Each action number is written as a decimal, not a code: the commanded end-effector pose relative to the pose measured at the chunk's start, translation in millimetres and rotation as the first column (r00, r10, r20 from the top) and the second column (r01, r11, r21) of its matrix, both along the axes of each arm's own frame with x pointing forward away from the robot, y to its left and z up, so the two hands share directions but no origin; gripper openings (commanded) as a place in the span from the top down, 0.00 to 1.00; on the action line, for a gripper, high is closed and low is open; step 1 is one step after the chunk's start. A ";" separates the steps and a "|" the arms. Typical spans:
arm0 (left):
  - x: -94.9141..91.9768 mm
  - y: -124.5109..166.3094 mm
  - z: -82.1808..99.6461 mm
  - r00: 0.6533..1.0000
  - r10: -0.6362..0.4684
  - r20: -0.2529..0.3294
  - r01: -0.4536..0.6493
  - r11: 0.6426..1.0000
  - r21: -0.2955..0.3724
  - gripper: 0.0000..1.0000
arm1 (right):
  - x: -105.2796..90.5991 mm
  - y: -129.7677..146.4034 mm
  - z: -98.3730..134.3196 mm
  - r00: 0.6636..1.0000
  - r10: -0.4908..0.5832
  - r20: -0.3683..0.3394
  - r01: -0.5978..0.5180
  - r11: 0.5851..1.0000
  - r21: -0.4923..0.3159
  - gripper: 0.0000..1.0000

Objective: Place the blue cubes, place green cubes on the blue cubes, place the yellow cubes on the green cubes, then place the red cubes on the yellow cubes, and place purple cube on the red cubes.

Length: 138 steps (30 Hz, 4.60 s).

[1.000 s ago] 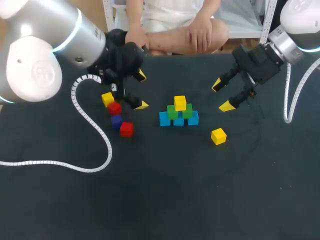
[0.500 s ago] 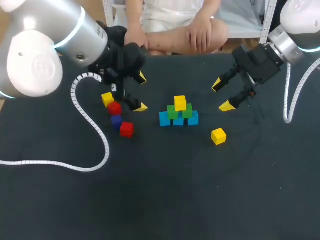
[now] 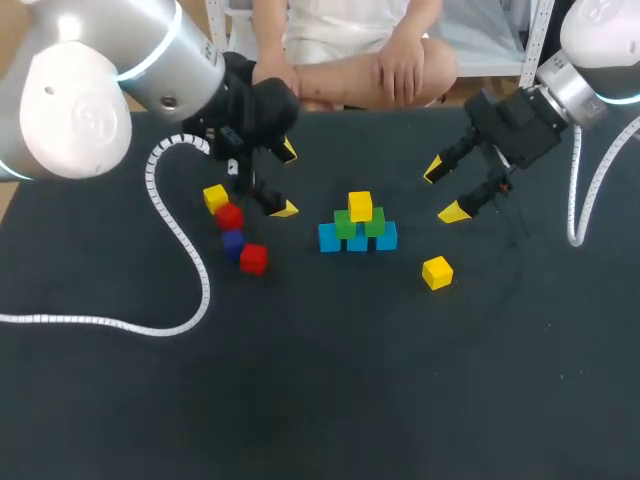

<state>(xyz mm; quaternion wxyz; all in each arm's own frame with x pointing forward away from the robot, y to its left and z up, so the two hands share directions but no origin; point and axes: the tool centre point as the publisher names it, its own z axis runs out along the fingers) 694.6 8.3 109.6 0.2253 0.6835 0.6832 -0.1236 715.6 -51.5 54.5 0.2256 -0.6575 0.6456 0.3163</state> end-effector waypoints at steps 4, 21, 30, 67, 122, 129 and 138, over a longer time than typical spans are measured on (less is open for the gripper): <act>1.8 -0.7 0.2 1.000 -0.001 -0.003 0.001 1.000 0.004 0.00 | -2.6 1.9 0.0 1.000 0.010 0.006 -0.010 1.000 -0.007 0.00; 1.8 -0.7 0.2 1.000 -0.001 -0.003 0.001 1.000 0.004 0.00 | -31.2 -15.5 -5.2 1.000 0.020 0.002 -0.019 0.976 -0.219 0.00; 1.8 -0.7 0.2 1.000 -0.001 -0.003 0.001 1.000 0.004 0.00 | -53.9 -27.1 -7.9 0.997 0.076 -0.008 -0.075 0.947 -0.311 0.00; 1.8 -0.7 0.2 1.000 -0.001 -0.003 0.001 1.000 0.004 0.00 | -89.8 -10.5 -45.2 0.964 0.261 0.054 -0.194 0.826 -0.529 0.00; 1.8 -0.7 0.2 1.000 -0.001 -0.003 0.001 1.000 0.004 0.00 | -60.5 -2.8 -65.8 0.969 0.241 0.047 -0.198 0.879 -0.434 0.00; 1.8 -0.7 0.2 1.000 -0.001 -0.003 0.001 1.000 0.004 0.00 | -54.5 -2.4 -68.6 0.969 0.245 0.043 -0.201 0.875 -0.441 0.00; 1.8 -0.7 0.2 1.000 -0.001 -0.003 0.001 1.000 0.004 0.00 | -55.9 -7.1 -70.4 0.971 0.236 0.035 -0.197 0.875 -0.442 0.00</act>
